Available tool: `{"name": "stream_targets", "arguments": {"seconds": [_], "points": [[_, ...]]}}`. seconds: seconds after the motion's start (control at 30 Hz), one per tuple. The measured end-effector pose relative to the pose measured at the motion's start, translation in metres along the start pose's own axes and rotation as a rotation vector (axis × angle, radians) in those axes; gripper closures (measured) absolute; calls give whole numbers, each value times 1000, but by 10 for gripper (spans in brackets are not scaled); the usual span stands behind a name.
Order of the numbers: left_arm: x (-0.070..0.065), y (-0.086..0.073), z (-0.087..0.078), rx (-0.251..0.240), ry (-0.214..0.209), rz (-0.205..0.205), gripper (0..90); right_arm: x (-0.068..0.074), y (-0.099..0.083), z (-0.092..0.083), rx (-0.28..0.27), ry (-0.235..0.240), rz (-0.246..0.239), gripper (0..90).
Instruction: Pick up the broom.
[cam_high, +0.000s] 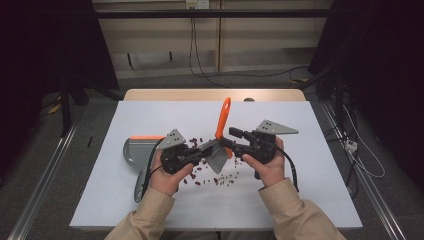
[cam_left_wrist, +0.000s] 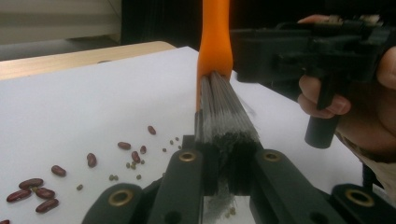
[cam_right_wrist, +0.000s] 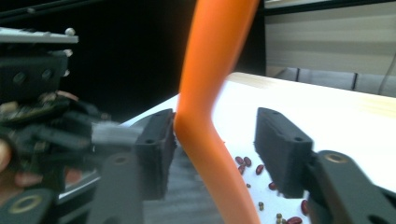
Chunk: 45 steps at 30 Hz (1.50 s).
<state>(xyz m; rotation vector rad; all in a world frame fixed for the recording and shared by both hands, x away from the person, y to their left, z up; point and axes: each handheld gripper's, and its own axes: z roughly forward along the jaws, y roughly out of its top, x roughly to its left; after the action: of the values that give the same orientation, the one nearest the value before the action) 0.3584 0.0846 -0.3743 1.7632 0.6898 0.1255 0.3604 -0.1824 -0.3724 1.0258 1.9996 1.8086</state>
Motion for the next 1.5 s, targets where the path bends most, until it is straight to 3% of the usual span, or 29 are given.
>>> {"name": "stream_targets", "arguments": {"seconds": [0.2, 0.37, 0.47, 0.6, 0.87, 1.0, 1.17, 1.2, 1.37, 1.4, 1.5], "points": [[1, 2, -3, 0, -2, 10, 854, -13, -15, -15, 31, 30, -48, 399], [-1, 3, -2, 4, -24, 26, 853, -17, -21, -17, 36, 36, -81, 373], [-2, 3, -2, 3, -32, 30, 853, -19, -22, -17, 37, 78, -73, 373], [-3, 2, -2, 11, -46, 43, 853, -20, -23, -16, 30, 101, -65, 374], [-5, 3, -2, 2, -91, 37, 853, -22, -30, -10, 68, 131, -57, 389], [-7, 3, -1, -4, -123, 33, 853, -22, -32, -7, 86, 188, -66, 394], [-10, 4, 0, -14, -172, 36, 853, -26, -35, -4, 97, 268, -39, 390], [-10, 5, 1, -11, -180, 53, 853, -27, -35, -3, 100, 303, -20, 403], [-12, 6, 2, -9, -198, 72, 853, -26, -36, -3, 118, 328, -23, 476], [-9, 6, 1, -22, -203, 65, 853, -27, -35, -5, 136, 332, -49, 561], [-8, 7, 0, -33, -193, 64, 852, -29, -35, -7, 150, 357, -49, 628]]}}
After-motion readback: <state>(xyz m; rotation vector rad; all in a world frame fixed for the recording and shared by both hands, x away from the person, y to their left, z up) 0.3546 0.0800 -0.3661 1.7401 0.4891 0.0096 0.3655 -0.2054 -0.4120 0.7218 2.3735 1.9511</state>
